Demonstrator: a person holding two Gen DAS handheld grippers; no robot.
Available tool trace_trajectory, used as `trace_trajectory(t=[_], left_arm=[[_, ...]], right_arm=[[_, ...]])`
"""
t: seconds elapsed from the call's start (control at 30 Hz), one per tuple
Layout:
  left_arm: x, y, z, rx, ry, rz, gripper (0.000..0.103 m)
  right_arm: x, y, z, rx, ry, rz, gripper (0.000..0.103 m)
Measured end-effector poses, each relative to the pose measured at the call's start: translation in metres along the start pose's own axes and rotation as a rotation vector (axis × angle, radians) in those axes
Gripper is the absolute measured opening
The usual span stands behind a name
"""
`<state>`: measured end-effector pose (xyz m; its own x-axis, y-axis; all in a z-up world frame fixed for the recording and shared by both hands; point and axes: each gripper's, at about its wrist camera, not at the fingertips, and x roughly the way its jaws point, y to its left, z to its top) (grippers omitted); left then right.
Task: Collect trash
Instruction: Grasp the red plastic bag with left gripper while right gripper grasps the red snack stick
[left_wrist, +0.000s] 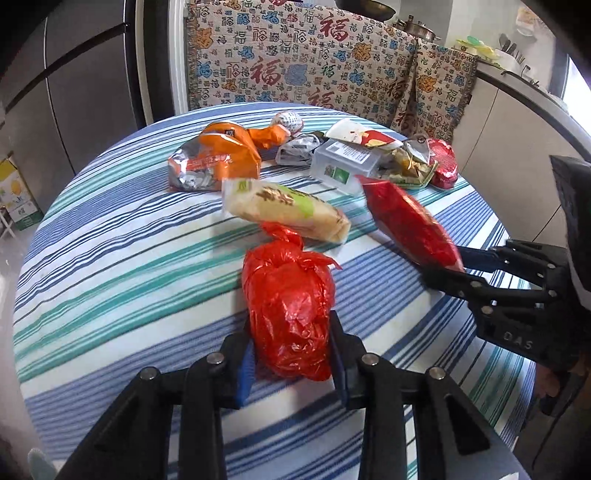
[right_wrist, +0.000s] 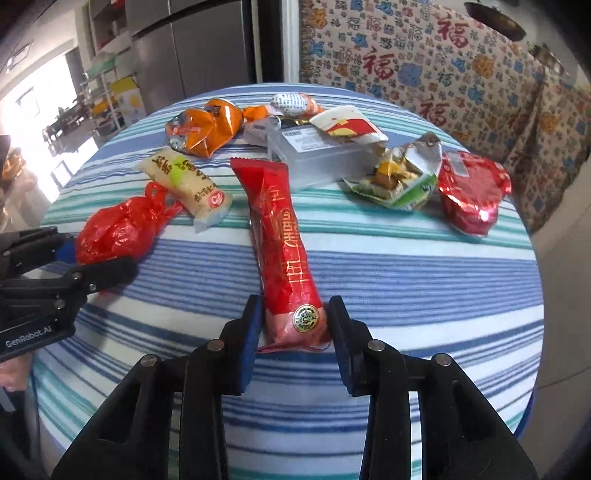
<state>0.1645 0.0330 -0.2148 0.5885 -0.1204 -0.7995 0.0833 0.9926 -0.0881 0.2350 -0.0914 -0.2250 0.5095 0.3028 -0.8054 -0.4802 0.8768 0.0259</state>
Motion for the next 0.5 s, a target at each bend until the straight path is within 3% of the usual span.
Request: trace_trajectory(t=[0.13, 0.2, 0.4, 0.5], left_arm=[[-0.003, 0.002, -0.004, 0.0, -0.002, 0.012, 0.036], [-0.004, 0.002, -0.005, 0.019, 0.011, 0.004, 0.036], [-0.011, 0.014, -0.013, 0.008, 0.033, -0.031, 0.053], [-0.017, 0.02, -0.014, -0.01, 0.04, -0.057, 0.055]], right_arm=[[-0.004, 0.011, -0.006, -0.03, -0.007, 0.041, 0.049], [-0.004, 0.014, -0.009, -0.037, -0.009, 0.071, 0.065], [-0.001, 0.01, -0.002, -0.028, 0.035, 0.132, 0.071], [-0.004, 0.005, 0.007, -0.01, 0.046, 0.156, 0.071]])
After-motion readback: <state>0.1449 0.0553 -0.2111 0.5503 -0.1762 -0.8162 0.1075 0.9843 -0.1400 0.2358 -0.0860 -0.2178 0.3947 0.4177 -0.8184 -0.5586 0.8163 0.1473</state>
